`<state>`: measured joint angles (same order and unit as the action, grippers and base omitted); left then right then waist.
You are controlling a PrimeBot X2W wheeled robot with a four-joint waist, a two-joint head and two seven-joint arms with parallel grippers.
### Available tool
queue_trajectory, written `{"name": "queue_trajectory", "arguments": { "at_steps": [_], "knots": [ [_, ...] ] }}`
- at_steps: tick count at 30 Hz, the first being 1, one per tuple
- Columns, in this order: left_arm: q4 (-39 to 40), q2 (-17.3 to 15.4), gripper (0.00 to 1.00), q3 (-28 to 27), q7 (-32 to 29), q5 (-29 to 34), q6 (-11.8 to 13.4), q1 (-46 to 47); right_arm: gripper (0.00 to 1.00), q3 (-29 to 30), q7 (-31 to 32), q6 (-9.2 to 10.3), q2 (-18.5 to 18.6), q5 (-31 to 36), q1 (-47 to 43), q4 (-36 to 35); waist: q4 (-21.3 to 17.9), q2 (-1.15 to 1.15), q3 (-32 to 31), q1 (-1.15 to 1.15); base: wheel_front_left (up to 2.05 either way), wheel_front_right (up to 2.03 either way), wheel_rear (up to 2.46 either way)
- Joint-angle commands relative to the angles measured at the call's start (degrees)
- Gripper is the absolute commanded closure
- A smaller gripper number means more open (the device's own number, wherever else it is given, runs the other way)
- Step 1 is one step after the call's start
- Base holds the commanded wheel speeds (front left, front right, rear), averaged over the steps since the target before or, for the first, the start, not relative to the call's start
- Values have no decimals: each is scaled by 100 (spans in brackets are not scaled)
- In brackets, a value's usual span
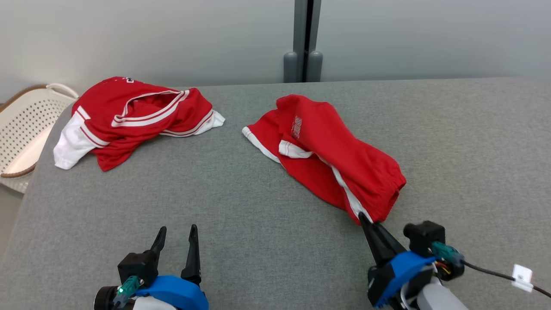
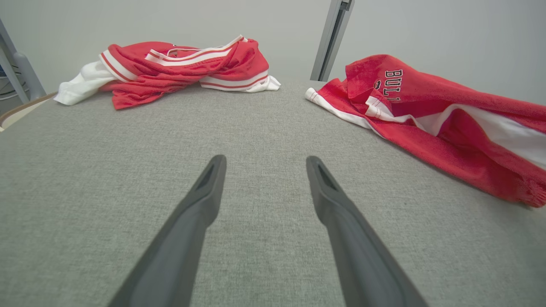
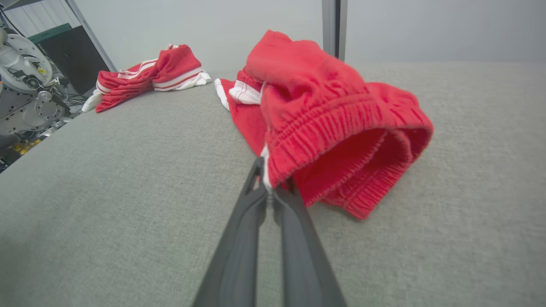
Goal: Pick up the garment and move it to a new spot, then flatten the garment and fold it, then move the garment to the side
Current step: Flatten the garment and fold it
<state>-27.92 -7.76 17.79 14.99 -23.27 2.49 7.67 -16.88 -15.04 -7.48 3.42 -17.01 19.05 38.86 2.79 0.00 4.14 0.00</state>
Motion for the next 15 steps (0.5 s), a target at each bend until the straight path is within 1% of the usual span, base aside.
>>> {"name": "queue_trajectory", "arguments": {
  "at_steps": [1, 4, 9, 12, 14, 15],
  "knots": [
    [-10, -5, 0, -6, 30, 10, -2, -39, 100, -126, -21, -3, 184, -166, -218, -194, -87, 0, -69, 0, 0, 0, 0],
    [6, -12, 0, -26, 30, 8, 13, -78, 100, -251, 88, -3, 530, -419, -502, -578, -162, 0, -100, 0, 0, 0, 0],
    [25, -39, 0, -40, 30, 3, 17, -118, 100, -31, 413, -3, 1026, -725, -972, -1325, -224, 0, -120, 0, 0, 0, 0],
    [46, -55, 0, -38, 30, 1, 19, -117, 100, 164, 684, -3, 1174, -937, -1235, -1712, -237, 0, -103, 0, 0, 0, 0],
    [52, -62, 0, -22, 30, 12, 19, -98, 100, 255, 853, -3, 1255, -934, -1345, -1814, -237, 0, -75, 0, 0, 0, 0],
    [51, -59, 0, -11, 30, 17, 20, -83, 100, 301, 909, -3, 1238, -944, -1368, -1818, -237, 0, -60, 0, 0, 0, 0]
  ]
}}
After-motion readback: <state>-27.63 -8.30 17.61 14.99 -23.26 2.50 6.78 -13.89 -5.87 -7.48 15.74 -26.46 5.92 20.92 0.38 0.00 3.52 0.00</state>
